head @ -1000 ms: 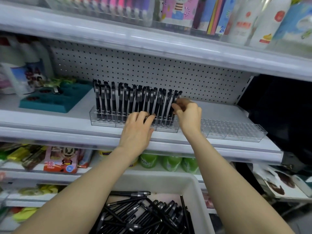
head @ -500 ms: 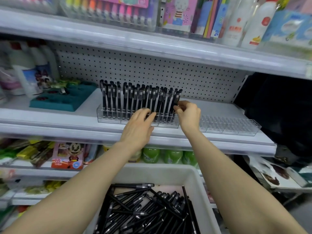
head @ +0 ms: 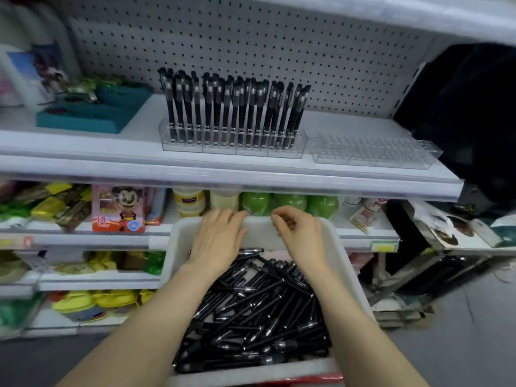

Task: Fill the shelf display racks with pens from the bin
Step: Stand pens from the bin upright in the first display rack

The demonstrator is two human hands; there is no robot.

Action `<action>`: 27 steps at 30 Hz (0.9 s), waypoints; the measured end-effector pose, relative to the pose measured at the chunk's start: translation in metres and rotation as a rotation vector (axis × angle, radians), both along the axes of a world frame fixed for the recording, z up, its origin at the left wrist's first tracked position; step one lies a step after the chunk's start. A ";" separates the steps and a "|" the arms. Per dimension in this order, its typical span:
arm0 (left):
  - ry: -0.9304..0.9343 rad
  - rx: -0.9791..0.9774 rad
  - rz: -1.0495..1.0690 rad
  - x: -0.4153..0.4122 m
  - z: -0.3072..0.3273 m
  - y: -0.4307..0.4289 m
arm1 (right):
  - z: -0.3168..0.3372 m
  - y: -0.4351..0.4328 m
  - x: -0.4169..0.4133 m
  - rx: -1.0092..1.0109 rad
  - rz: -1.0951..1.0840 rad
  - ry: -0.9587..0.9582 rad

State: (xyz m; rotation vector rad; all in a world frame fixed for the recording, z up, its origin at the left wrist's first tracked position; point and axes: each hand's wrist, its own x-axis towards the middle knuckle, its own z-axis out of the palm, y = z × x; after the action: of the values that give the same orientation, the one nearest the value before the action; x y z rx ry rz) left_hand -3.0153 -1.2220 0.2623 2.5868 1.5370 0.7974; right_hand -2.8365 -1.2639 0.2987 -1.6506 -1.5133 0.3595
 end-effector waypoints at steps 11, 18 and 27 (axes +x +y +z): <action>-0.016 0.041 0.040 0.004 -0.005 0.004 | -0.035 0.000 0.013 -0.621 0.255 -0.398; -0.095 0.059 -0.001 0.003 -0.001 -0.002 | -0.023 -0.003 0.021 -0.621 0.219 -0.218; 0.037 0.119 -0.283 0.009 0.030 -0.003 | 0.049 -0.003 0.022 -0.541 0.324 -0.062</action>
State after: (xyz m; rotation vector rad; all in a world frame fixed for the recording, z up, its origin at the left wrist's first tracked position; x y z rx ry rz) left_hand -3.0066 -1.2253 0.2925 2.8301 1.1231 0.8362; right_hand -2.8150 -1.2667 0.3473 -1.8241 -1.8434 0.9705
